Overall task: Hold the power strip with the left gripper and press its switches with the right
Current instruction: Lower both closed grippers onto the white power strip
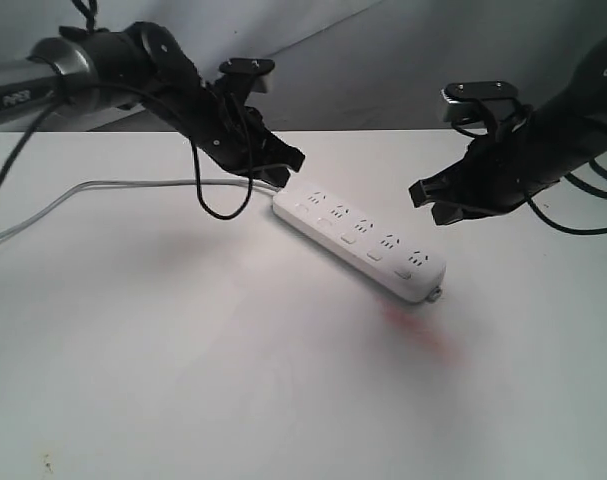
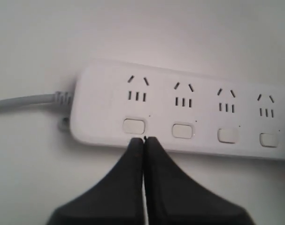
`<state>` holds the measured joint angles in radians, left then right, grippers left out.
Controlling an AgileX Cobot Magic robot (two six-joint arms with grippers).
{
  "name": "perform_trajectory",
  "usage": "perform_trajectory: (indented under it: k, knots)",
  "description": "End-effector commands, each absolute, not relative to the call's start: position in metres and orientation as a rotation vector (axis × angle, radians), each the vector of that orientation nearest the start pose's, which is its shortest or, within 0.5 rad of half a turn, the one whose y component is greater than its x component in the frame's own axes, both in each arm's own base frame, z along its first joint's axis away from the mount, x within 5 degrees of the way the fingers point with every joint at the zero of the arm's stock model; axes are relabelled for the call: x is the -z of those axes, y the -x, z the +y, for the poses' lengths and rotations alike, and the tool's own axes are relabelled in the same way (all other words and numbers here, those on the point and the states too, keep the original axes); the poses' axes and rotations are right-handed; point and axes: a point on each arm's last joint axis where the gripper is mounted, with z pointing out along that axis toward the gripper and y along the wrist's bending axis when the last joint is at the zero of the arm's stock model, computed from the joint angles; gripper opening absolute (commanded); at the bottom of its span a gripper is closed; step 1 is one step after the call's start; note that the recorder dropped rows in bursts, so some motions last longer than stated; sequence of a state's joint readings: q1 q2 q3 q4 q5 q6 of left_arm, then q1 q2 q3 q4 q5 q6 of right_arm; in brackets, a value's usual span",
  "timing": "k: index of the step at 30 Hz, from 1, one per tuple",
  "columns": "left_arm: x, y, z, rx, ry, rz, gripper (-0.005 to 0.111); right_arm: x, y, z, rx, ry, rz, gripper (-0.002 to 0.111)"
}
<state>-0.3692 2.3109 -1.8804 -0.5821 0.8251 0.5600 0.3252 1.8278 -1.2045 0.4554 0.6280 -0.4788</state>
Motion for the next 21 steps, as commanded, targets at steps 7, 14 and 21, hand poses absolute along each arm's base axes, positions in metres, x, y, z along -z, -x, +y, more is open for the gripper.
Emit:
perform_trajectory:
  k: [7,14,21]
  knots:
    - [-0.127,-0.465,-0.244,0.651,-0.671,2.503,0.000,-0.190,-0.351,0.148,-0.470,0.657,2.602,0.000]
    - [-0.113,-0.469,-0.244,0.651,-0.626,2.507,0.000,-0.180,-0.351,0.150,-0.504,0.658,2.634,0.000]
    - [-0.112,-0.468,-0.244,0.652,-0.622,2.510,0.000,-0.159,-0.353,0.151,-0.515,0.659,2.695,0.000]
